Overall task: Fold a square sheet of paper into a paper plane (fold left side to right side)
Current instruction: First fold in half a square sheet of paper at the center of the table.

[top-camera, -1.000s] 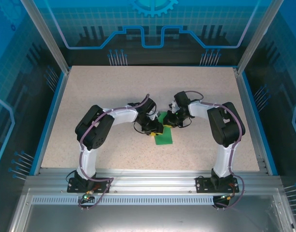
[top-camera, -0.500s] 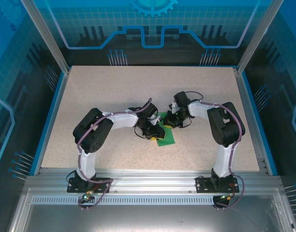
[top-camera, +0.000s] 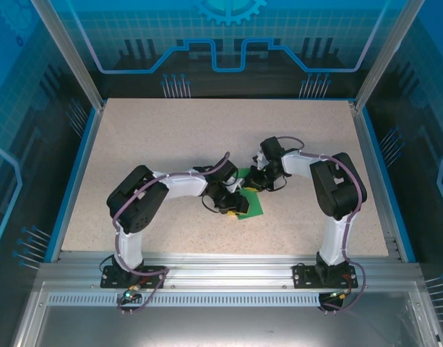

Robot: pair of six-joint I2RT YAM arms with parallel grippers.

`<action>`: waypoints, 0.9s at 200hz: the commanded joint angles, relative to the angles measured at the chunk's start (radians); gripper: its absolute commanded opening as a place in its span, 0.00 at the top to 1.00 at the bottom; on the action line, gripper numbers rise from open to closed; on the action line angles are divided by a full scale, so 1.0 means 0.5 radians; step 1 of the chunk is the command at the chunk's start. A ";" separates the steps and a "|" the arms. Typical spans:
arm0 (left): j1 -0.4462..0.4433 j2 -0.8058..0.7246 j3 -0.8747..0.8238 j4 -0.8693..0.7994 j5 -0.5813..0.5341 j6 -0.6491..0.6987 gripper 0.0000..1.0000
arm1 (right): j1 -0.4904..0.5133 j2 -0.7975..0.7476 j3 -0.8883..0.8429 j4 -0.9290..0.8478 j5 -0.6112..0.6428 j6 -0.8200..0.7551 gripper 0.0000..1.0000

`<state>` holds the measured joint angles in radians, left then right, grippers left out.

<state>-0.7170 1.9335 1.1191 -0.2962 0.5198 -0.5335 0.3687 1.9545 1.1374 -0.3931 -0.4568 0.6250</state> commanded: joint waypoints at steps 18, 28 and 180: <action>-0.100 -0.068 -0.122 -0.063 0.068 -0.092 0.57 | 0.017 0.120 -0.057 -0.143 0.184 0.020 0.89; -0.108 -0.081 -0.142 -0.053 0.070 -0.103 0.57 | 0.015 0.122 -0.057 -0.143 0.185 0.020 0.89; 0.121 -0.039 0.132 0.073 0.185 -0.196 0.52 | 0.015 0.093 -0.073 -0.107 0.141 0.010 0.88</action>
<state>-0.6525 1.8366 1.1267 -0.2535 0.5823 -0.6300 0.3687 1.9545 1.1370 -0.3923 -0.4606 0.6247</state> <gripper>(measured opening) 0.480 0.119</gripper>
